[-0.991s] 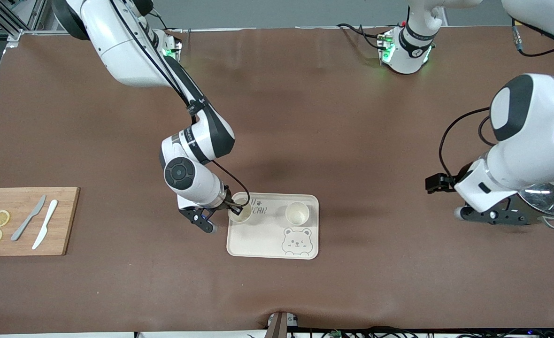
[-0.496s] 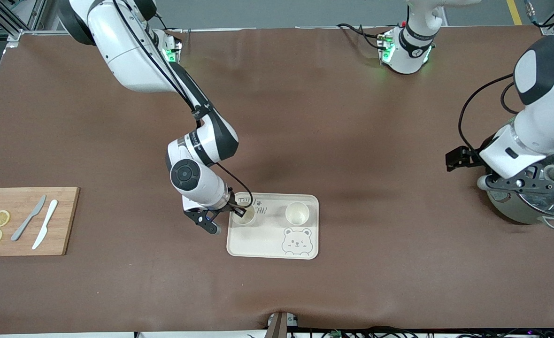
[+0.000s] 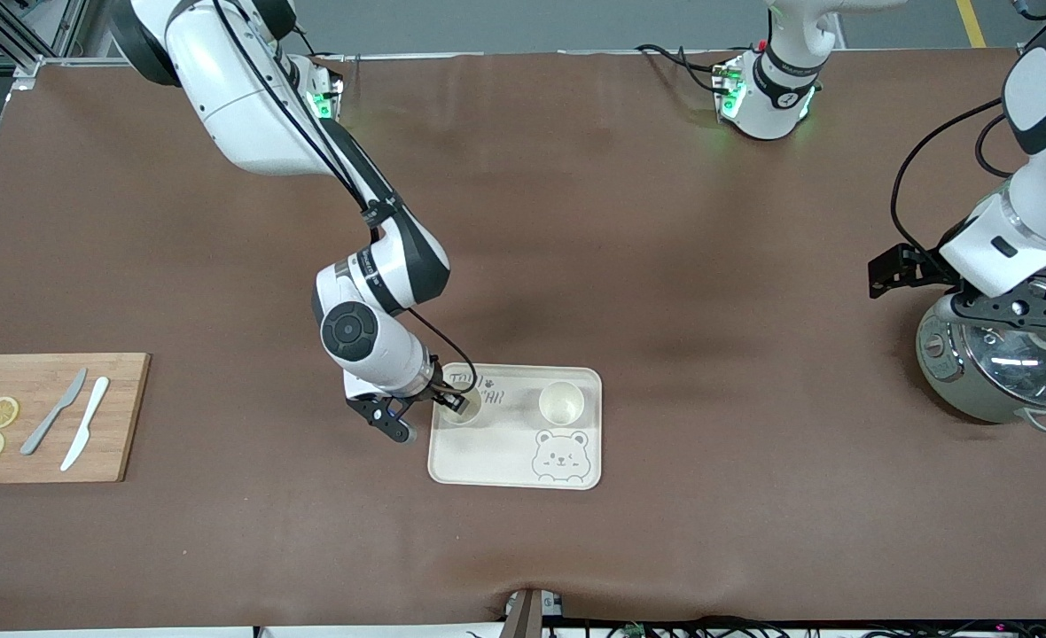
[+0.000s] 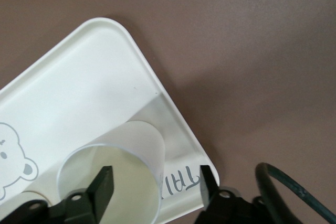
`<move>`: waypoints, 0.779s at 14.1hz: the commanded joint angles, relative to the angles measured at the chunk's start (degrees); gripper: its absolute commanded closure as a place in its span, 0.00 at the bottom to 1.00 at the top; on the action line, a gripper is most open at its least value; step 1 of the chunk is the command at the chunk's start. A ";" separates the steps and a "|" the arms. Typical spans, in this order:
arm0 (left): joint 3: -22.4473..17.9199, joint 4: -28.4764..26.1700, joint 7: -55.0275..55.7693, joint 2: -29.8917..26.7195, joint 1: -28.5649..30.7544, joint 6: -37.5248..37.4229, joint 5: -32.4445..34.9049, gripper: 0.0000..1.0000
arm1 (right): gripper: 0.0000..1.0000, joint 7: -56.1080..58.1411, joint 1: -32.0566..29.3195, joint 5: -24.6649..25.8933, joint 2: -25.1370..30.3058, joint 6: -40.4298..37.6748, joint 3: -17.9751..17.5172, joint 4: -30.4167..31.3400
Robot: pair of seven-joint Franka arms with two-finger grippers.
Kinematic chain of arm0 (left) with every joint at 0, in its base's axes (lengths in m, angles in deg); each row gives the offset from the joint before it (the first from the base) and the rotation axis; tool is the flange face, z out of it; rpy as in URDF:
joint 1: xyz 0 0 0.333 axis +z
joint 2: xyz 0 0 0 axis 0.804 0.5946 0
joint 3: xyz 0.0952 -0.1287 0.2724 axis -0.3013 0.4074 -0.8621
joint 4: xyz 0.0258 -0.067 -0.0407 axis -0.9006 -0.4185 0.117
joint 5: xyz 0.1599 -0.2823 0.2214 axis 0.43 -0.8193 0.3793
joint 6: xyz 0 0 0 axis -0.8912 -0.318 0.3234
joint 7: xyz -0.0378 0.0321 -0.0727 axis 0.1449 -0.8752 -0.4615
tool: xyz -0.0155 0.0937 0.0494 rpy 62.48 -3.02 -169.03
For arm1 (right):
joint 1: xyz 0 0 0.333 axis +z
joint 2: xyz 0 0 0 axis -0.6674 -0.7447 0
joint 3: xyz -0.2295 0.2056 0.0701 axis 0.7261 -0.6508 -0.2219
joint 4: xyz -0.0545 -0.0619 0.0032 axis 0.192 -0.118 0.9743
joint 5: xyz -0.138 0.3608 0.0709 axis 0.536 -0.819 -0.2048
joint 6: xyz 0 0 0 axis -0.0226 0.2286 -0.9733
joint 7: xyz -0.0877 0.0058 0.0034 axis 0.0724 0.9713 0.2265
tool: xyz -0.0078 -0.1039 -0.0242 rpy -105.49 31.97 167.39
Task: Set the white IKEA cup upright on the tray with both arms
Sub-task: 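Set the cup upright on the tray and open the right gripper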
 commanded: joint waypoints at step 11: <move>0.51 -8.22 0.87 -6.57 2.34 4.59 -0.57 0.00 | 0.00 0.49 -6.53 3.15 5.45 -28.80 0.12 -14.96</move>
